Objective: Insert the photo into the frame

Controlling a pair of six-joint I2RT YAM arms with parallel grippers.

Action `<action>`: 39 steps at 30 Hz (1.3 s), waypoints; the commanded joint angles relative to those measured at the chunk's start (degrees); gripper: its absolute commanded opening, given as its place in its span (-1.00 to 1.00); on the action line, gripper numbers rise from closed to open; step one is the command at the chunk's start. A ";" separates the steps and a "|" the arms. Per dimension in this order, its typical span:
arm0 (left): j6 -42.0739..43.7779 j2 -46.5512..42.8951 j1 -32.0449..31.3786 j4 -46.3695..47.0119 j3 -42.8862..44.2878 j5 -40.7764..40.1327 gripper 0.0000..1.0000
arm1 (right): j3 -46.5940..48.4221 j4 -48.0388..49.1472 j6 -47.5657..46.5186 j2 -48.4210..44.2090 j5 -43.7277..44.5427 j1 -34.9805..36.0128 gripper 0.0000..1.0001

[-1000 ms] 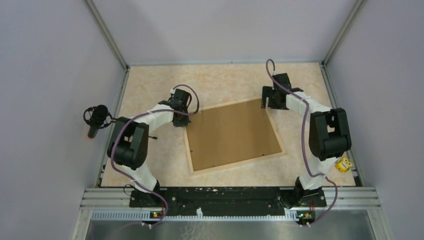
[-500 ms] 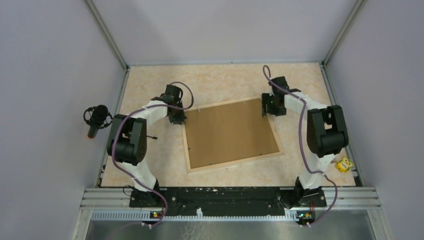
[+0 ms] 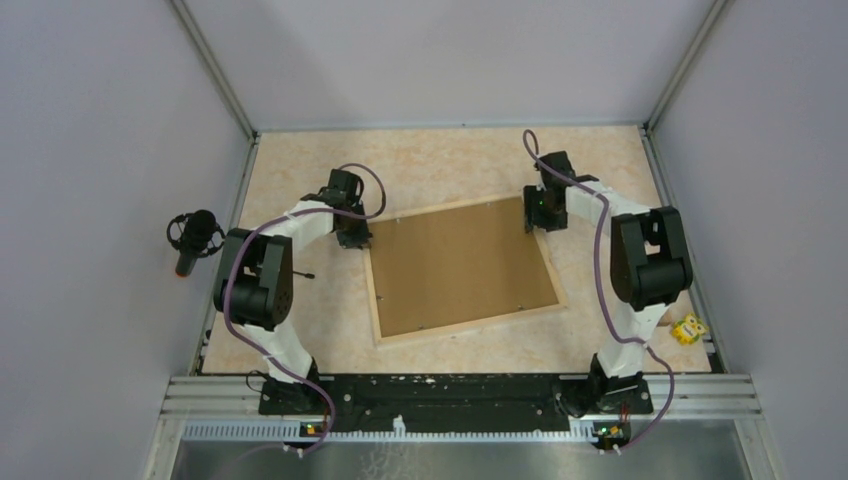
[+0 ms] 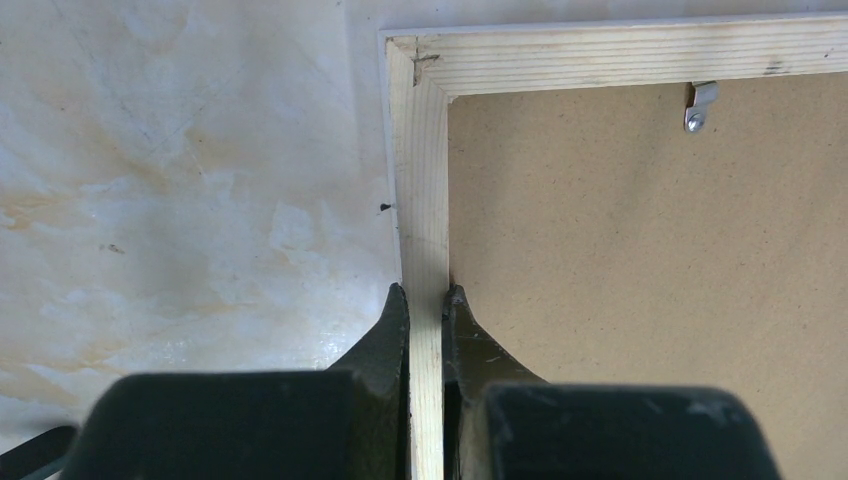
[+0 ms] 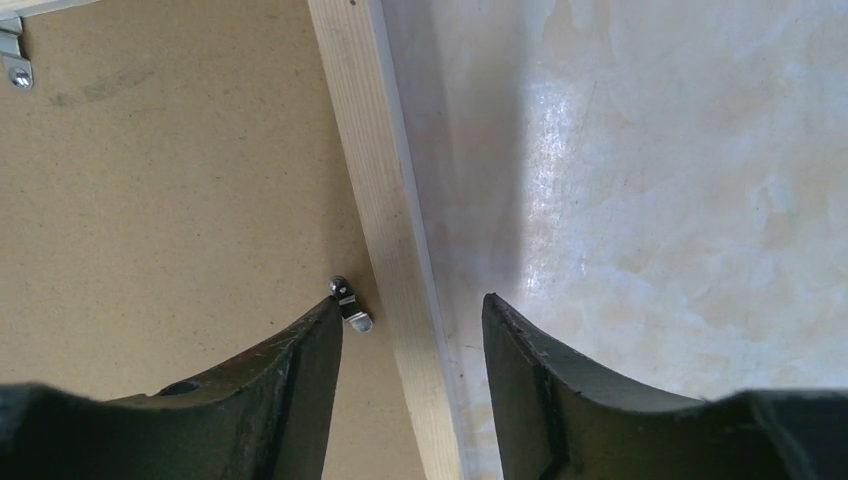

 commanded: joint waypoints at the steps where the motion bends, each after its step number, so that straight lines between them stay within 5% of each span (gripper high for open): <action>1: 0.45 4.42 0.65 1.83 -2.33 -2.44 -1.00 | 0.99 0.43 -0.18 0.49 2.21 0.10 0.00; 17: 0.88 4.22 0.65 2.34 -2.59 -0.73 -1.00 | 0.55 1.77 -0.50 0.36 0.83 0.18 -0.62; 24: 5.65 2.35 0.66 5.06 -3.67 0.13 -1.00 | -0.02 3.93 0.14 -0.84 -0.98 0.18 -0.23; 32: 4.68 -8.73 0.32 0.71 -2.52 0.02 -0.21 | -1.73 6.70 0.36 -2.05 -1.55 0.16 0.24; 39: 4.12 -20.34 -0.66 -3.07 -2.86 5.31 0.13 | -2.72 7.83 0.28 -2.50 -2.00 0.03 0.42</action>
